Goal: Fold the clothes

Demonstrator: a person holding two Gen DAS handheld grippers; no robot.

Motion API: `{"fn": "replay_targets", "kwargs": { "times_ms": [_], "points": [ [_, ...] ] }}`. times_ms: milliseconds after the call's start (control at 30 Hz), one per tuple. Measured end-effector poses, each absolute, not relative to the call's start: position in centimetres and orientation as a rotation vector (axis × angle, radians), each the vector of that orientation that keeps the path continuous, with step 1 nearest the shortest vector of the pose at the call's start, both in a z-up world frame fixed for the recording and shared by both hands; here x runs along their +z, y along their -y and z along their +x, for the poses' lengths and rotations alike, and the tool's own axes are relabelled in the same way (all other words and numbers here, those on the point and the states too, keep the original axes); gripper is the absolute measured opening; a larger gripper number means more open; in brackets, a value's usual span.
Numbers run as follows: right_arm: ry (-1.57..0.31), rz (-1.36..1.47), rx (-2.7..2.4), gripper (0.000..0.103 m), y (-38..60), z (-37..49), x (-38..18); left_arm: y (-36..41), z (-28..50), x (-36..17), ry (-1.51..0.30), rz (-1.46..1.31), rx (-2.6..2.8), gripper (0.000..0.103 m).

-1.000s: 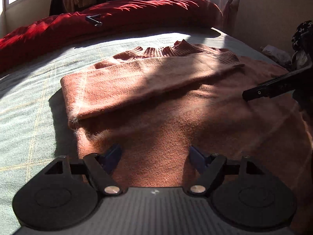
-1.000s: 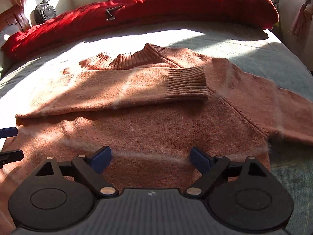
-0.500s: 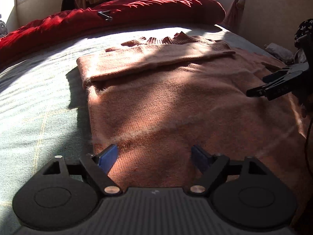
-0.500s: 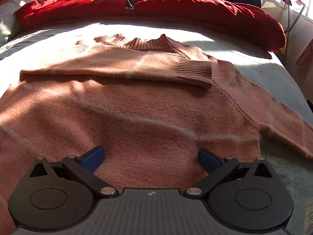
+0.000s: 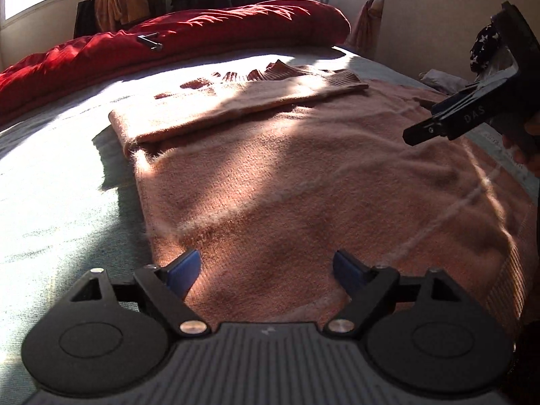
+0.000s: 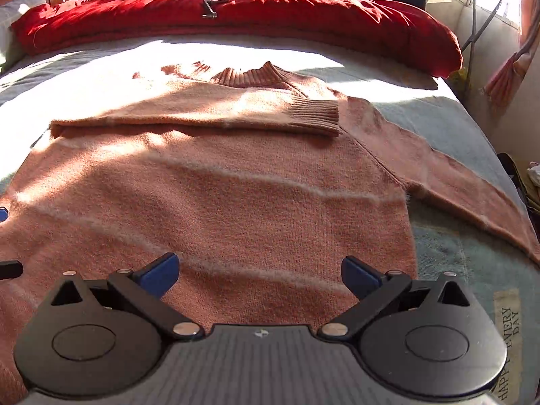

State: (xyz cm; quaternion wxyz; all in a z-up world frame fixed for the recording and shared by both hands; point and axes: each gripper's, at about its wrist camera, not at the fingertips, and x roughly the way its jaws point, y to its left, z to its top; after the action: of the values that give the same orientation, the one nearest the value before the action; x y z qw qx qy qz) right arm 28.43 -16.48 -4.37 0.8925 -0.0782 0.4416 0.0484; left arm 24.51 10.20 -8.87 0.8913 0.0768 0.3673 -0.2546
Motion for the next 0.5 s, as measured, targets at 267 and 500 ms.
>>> {"fn": "replay_targets", "kwargs": {
  "times_ms": [267,500],
  "points": [
    [-0.961,-0.253,0.224,0.103,11.0,28.8,-7.6,-11.7,23.1,-8.9,-0.751,0.143,-0.563,0.086],
    [-1.006,-0.177,0.252,0.103,15.1,22.9,-7.1,-11.9,22.9,-7.8,-0.739,0.152,-0.658,0.086]
  ]
}}
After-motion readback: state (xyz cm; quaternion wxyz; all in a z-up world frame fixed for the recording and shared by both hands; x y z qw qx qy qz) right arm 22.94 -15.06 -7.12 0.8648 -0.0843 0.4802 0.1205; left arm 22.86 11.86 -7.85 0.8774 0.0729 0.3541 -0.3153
